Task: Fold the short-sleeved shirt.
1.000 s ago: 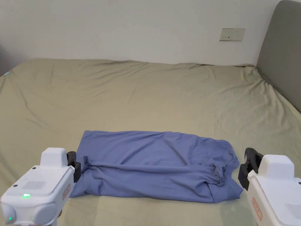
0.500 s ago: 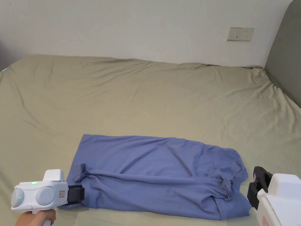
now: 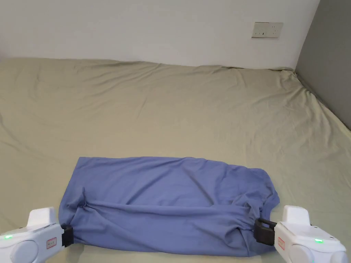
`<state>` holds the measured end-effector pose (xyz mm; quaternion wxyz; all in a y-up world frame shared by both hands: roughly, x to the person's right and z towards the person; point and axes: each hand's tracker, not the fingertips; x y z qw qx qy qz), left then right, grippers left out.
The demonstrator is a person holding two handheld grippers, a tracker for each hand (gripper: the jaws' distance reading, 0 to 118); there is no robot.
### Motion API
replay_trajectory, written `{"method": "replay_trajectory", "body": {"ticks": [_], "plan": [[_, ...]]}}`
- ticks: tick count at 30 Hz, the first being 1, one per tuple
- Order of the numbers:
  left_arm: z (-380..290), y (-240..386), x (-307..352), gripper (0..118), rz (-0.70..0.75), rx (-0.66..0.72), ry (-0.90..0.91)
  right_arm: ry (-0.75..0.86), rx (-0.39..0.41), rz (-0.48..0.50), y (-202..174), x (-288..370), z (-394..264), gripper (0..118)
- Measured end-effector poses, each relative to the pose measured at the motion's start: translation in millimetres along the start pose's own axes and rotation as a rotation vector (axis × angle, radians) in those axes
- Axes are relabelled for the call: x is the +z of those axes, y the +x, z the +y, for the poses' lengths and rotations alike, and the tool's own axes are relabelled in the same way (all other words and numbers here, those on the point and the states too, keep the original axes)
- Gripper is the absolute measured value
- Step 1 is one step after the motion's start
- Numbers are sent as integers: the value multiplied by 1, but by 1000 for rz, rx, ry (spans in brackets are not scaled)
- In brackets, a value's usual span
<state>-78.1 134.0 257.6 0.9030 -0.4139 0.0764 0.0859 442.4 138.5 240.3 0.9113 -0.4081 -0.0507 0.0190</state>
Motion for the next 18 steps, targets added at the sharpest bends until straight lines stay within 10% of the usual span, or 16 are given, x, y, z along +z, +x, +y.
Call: {"method": "replay_trajectory", "body": {"ticks": [6, 10, 18], "plan": [[9, -3, 14, 8, -38, -15, 33, -186, -114, 61, -10, -66, -14, 79], [5, -6, 13, 8, -34, -2, 22, -114, -35, 108, 1, -56, -13, 15], [-11, -15, 36, 8, -21, 40, 32, 23, 3, 102, 10, 4, -7, 15]]}}
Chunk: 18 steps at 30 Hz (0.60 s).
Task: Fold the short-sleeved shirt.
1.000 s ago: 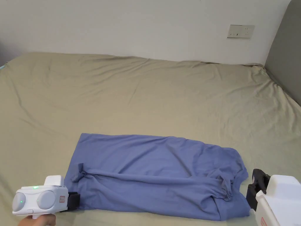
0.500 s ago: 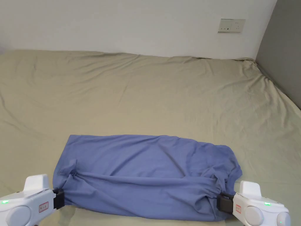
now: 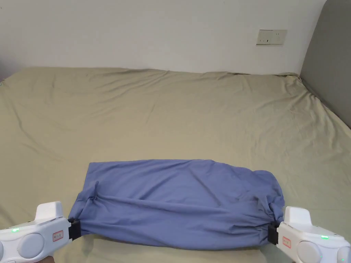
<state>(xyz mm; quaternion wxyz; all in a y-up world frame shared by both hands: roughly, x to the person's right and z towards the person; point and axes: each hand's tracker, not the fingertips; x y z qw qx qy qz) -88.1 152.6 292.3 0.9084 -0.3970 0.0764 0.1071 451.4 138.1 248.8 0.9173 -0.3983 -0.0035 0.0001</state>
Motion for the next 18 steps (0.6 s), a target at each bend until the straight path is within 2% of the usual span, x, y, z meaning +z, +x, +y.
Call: {"method": "replay_trajectory", "body": {"ticks": [3, 6, 10, 14, 18], "plan": [[-13, -10, 18, 8, 19, -11, 1, 31, 16, -5, 0, 40, -9, 15], [-35, -23, 34, 8, 6, 3, -35, 20, -4, 25, 12, 59, -32, 15], [-74, -34, 41, 8, 13, 6, -109, -46, -14, 30, 20, 62, -76, 15], [-106, -43, 27, 8, 28, 45, -189, -151, -68, 27, 22, 46, -120, 15], [-104, -40, 25, 9, 43, 68, -177, -123, -98, 13, 19, 46, -128, 15]]}}
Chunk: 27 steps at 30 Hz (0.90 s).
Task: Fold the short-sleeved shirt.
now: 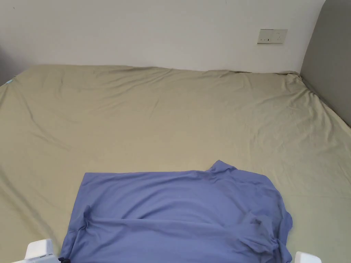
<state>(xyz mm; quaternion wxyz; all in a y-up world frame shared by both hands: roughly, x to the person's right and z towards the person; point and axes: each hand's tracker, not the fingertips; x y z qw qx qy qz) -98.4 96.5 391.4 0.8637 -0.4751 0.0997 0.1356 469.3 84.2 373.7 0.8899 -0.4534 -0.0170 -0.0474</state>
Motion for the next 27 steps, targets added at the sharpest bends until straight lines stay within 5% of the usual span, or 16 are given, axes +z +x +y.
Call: {"method": "replay_trajectory", "body": {"ticks": [3, 5, 7, 18, 21, 24, 26, 27], "plan": [[7, 7, 13, 41, 9, -8, 8, 16, -7, -14, -5, 13, 13, 40], [17, 12, 31, 88, -45, -8, 79, 98, 4, -28, -12, 32, 28, 71], [29, 22, 58, 116, -96, -11, 188, 209, 2, -14, -18, 55, 46, 106], [83, 106, 178, 116, -102, -196, 842, 763, 113, -6, -75, 178, 124, 113], [87, 120, 181, 110, -99, -243, 884, 813, 132, -8, -85, 186, 129, 113], [87, 129, 177, 76, -89, -260, 902, 836, 147, -29, -92, 189, 129, 101], [86, 133, 174, 22, -100, -275, 903, 845, 172, -19, -95, 189, 129, 52], [86, 135, 170, 0, -96, -282, 910, 843, 177, -24, -97, 187, 130, 17]]}}
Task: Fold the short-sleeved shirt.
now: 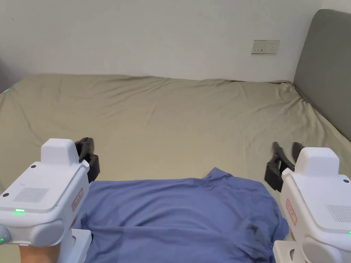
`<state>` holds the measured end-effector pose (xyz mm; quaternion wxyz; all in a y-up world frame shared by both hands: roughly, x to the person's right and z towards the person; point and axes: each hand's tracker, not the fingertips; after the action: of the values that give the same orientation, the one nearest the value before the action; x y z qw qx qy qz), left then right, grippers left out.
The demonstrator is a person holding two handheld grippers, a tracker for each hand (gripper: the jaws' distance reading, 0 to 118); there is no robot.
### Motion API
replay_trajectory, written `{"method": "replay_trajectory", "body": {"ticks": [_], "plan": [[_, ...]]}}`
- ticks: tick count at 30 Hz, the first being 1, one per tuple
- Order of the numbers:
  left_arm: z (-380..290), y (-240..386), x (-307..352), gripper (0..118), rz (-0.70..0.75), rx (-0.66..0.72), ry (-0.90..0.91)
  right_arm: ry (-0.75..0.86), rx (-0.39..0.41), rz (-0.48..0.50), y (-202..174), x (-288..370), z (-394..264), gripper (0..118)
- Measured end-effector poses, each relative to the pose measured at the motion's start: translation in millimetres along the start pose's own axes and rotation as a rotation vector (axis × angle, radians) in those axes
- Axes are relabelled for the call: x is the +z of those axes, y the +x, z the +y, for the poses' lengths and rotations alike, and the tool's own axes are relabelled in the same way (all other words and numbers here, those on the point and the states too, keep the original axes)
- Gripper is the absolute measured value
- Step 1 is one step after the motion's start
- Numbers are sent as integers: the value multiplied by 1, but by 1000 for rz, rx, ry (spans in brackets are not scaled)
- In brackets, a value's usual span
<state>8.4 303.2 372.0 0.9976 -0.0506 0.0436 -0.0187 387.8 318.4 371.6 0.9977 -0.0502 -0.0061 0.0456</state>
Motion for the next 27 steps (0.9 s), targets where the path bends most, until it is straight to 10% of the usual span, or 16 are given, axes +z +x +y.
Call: {"method": "replay_trajectory", "body": {"ticks": [1, 19, 21, 25, 27], "plan": [[-2, 2, -1, 0, 14, -8, 9, -6, 12, -5, -2, -3, 0, 2], [-55, -85, -217, 0, -49, 188, -545, -88, 24, -16, 2, -109, -19, 2], [-70, -89, -242, 17, -26, 197, -648, -106, 23, -18, 1, -126, -25, 2], [-113, -95, -278, 112, 52, 164, -739, -148, 23, -34, -1, -151, -39, 2], [-134, -99, -296, 108, 77, 147, -785, -173, 11, -36, 0, -160, -47, 2]]}}
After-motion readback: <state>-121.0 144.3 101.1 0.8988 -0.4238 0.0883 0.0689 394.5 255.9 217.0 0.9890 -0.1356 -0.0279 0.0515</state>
